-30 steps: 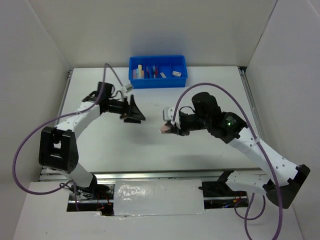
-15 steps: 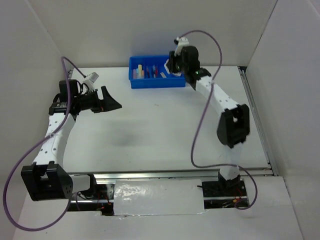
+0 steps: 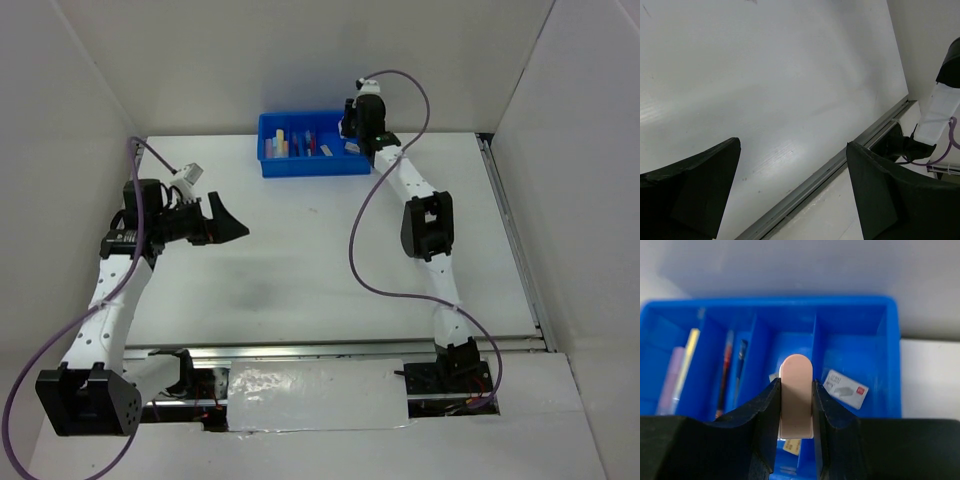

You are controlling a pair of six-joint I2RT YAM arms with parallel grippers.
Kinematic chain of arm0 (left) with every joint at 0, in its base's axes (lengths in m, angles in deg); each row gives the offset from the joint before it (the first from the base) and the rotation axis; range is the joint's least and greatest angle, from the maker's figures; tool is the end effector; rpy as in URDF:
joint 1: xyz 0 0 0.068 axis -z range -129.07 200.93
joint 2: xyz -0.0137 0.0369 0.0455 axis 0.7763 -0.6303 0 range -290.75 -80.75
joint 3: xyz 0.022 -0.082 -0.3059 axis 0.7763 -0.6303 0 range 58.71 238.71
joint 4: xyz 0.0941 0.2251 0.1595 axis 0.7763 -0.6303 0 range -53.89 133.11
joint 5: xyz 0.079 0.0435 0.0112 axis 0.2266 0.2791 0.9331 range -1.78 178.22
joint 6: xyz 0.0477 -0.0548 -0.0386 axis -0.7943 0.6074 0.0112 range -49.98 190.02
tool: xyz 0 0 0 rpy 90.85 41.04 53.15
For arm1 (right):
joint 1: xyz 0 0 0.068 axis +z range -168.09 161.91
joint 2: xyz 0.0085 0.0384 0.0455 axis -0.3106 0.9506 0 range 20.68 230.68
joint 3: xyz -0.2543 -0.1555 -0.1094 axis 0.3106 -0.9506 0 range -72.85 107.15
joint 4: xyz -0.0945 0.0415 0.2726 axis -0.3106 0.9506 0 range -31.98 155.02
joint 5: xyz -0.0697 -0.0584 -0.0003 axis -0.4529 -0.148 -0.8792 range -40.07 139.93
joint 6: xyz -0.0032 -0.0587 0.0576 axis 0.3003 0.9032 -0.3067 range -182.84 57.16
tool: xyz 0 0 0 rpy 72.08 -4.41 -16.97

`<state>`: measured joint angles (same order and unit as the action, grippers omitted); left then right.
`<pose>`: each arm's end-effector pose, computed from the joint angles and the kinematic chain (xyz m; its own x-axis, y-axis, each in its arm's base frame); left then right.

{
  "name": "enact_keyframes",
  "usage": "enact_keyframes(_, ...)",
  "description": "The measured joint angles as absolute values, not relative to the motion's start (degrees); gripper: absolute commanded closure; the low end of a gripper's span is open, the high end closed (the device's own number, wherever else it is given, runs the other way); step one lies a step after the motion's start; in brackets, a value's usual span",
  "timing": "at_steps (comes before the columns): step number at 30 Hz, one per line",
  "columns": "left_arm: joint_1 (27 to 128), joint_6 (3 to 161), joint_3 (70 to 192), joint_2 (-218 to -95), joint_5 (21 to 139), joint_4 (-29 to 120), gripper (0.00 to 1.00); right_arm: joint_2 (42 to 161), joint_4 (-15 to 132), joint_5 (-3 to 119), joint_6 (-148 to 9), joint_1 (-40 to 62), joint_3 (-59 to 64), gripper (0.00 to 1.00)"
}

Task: Sort the stationery into containers
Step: Place the stapler in the storage box.

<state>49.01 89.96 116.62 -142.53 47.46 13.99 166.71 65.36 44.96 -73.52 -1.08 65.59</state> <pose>0.2626 -0.0379 0.3580 -0.6895 -0.2816 -0.6673 0.3050 0.7227 -0.6202 0.6711 0.1989 0.2720 -0.2813 0.1070 -0.9536 -0.1622 0.9742 0.1571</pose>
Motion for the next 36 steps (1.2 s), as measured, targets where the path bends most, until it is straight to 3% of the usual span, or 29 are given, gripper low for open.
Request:
enact_keyframes(20,49.28,94.27,112.43,-142.33,47.46,16.06,0.01,170.52,64.68,40.22,-71.77,-1.62,63.2,1.0)
enact_keyframes(23,49.28,94.35,112.43,-142.33,47.46,16.41,0.01,170.52,64.61,39.58,-70.81,-1.62,63.18,0.93)
enact_keyframes(36,49.28,95.58,112.21,-142.33,47.44,17.46,0.01,170.52,65.38,40.24,-68.88,-1.97,63.18,0.85)
